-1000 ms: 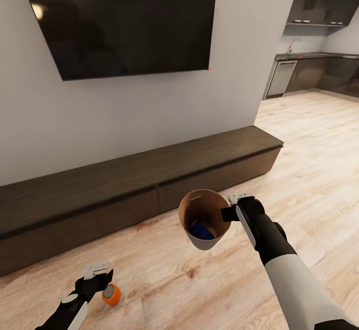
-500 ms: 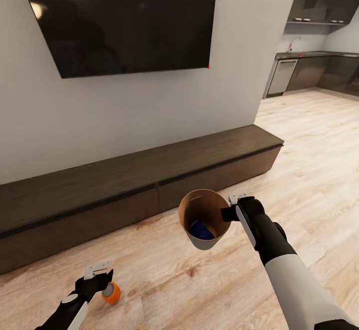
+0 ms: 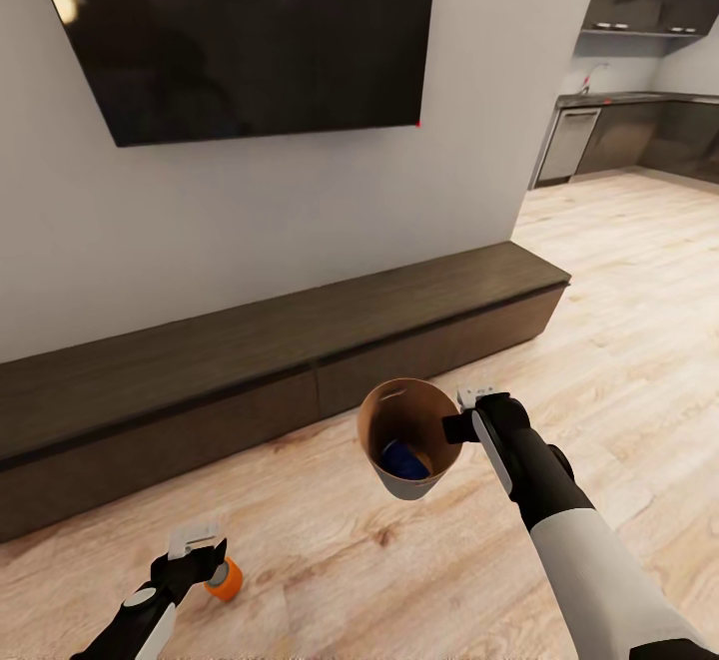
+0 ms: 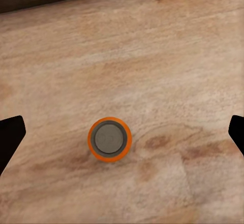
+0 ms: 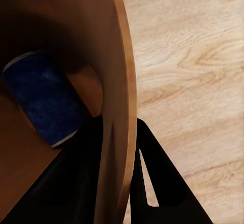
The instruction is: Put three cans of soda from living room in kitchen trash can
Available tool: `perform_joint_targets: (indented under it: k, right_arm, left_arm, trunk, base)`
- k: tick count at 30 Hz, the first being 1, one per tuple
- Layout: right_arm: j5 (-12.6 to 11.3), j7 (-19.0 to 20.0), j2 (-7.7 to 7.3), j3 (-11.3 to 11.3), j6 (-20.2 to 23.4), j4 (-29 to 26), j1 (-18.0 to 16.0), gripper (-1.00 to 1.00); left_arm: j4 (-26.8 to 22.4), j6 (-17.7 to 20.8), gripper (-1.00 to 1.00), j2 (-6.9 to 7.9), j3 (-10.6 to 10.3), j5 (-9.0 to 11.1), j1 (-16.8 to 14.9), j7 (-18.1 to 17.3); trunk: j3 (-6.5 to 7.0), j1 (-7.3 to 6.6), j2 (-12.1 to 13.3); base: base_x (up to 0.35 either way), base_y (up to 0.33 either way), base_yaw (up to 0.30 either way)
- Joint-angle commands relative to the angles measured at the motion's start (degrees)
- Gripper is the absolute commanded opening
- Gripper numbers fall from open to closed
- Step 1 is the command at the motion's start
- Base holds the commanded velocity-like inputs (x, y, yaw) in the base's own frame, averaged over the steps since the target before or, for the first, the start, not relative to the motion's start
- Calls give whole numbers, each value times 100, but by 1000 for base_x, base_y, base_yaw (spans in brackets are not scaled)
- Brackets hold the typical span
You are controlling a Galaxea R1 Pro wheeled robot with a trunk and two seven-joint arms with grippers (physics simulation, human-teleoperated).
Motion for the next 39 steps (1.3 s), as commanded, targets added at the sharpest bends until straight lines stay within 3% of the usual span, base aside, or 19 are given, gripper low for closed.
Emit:
perform_joint_targets:
  k: [1,39]
  right_arm:
    - [-85,21,1,-2,-1,-3,-3,-100]
    - [-85,18,4,7,-1,-3,-3,-100]
  left_arm:
    - [1,0,100,0,0,0,-1,-1]
    - [-54,62,100,0,-15,-3,-3,22]
  trunk:
    - [-9,-1,0]
    - [-44,-1,0]
  base:
    - [0,0,0]
    - [21,12,0]
